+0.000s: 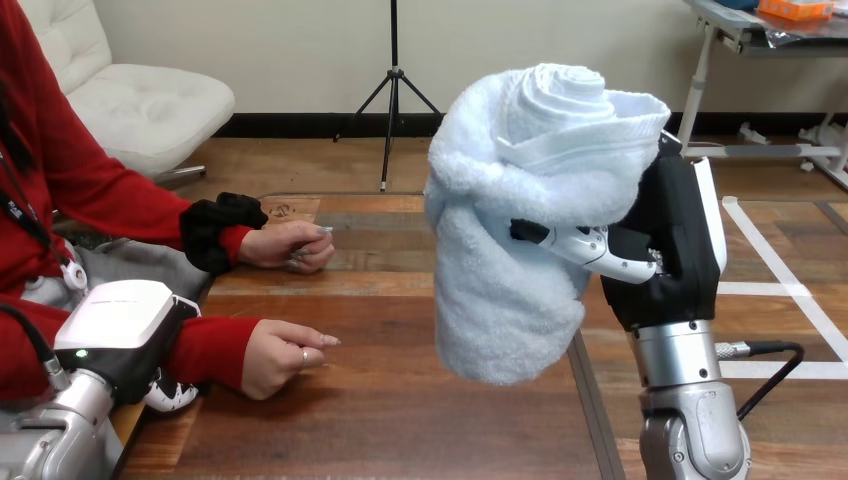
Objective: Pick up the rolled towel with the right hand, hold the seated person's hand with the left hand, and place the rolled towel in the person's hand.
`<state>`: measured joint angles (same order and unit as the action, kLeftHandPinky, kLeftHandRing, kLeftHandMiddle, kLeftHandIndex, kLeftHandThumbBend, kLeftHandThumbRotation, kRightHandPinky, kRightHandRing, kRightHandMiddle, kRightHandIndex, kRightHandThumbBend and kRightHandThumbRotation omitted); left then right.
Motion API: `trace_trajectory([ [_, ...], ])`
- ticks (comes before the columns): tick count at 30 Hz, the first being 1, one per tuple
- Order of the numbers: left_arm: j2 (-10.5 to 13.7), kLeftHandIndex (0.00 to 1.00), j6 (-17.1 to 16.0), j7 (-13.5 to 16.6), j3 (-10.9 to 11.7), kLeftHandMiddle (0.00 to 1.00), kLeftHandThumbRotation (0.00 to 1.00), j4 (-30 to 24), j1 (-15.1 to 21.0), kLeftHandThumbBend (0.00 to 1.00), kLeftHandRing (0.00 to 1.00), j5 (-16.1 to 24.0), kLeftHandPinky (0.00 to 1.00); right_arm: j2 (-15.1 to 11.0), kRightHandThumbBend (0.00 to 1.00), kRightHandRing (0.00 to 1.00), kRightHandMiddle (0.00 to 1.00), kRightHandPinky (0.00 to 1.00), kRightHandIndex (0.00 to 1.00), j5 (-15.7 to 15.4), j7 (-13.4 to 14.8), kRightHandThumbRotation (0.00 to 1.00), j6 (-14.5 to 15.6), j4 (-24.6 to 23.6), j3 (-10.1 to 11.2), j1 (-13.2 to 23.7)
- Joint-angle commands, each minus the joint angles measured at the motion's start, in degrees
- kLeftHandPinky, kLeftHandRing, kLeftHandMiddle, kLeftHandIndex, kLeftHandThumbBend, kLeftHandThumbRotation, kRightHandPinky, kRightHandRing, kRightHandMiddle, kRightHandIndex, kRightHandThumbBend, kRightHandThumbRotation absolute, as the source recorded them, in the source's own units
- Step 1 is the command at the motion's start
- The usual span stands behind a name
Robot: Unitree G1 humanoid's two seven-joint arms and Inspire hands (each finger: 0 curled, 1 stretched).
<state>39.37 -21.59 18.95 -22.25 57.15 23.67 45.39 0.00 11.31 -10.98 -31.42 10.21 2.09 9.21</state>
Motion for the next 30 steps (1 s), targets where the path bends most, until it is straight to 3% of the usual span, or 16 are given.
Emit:
trace_trajectory([
  [1,-1.52,0.49,-1.04,1.15,-1.0,0.46,0.0,0.38,0.19,0.96,0.42,-0.6,0.4,0.89,0.77,0.26,0.4,0.21,0.42,0.73,0.37,0.0,-0.16,-3.94,0.02,2.08],
  [5,-1.69,0.47,-2.04,2.89,-0.76,0.44,0.0,0.11,-0.24,0.97,0.4,-0.78,0.39,1.05,0.77,0.26,0.4,0.2,0.43,0.86,0.21,0.0,-0.21,-3.38,-0.05,2.26],
  [11,-1.85,0.45,-1.9,3.05,-0.61,0.43,0.0,-1.57,-0.88,0.96,0.38,-1.08,0.37,1.2,0.76,0.26,0.39,0.2,0.43,-0.19,0.66,0.0,-0.74,-2.36,-0.13,2.5],
  [23,-1.89,0.43,-2.13,1.77,0.37,0.42,0.0,-6.28,-2.61,0.94,0.37,-3.54,0.35,1.49,0.75,0.25,0.38,0.19,0.43,-2.41,1.53,0.0,-1.8,0.47,-0.28,3.14],
  [30,-1.69,0.43,-1.77,0.53,1.49,0.41,0.0,-11.31,-4.45,0.92,0.37,-4.85,0.34,1.54,0.74,0.26,0.39,0.2,0.43,-3.68,1.63,0.0,-3.89,5.36,-0.18,4.63],
])
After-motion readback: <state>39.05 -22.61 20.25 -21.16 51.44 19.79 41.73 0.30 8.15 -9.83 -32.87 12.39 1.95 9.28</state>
